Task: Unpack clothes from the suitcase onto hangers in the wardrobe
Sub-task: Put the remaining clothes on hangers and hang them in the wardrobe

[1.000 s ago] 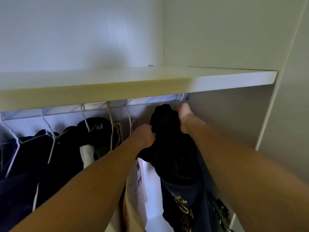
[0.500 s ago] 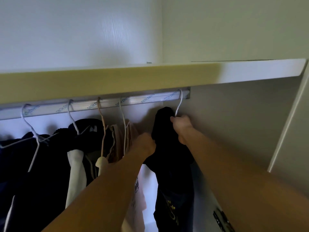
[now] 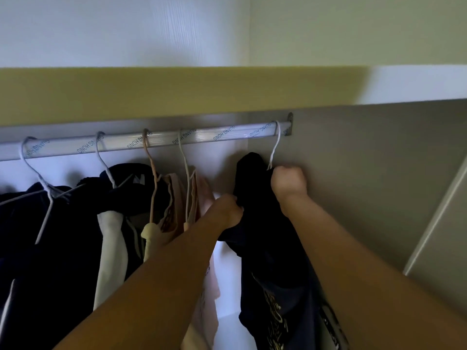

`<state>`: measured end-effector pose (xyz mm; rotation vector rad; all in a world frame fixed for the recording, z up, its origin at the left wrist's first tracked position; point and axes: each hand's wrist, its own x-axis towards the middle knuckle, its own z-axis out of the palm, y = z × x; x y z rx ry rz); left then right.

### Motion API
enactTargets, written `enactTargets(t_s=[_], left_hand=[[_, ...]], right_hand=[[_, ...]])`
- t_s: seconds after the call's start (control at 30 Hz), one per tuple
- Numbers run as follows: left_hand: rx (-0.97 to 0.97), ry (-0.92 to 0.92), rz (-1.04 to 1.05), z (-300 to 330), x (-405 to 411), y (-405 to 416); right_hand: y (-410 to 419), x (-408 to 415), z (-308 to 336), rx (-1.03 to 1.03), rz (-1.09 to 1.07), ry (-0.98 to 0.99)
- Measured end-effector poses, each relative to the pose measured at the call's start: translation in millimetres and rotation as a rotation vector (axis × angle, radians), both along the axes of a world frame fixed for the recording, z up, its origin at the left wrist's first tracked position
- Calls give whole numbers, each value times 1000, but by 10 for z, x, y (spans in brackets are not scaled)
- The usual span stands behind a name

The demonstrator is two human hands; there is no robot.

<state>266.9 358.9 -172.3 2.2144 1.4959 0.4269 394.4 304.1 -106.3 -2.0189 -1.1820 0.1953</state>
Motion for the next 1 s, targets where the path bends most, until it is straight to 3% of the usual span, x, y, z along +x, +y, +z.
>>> enactTargets(t_s=[0.1,0.33,0.53,0.8,1.0], left_hand=[[-3,-13,21,70,22,-118],[45,27,43,106,17,-279],[34,-31,39,87,-28,-311],[314,-246,20,486,-470,-769],[576,-343,135,577,-1304,-1500]], right_hand=[[-125,35,26,-58,36,-107],[-331,-18,47,-56,47,-58],[-303,-4,-99,217,-7,277],[-602,-396,80,287,103,160],[-1255,-1168,121,498,265,77]])
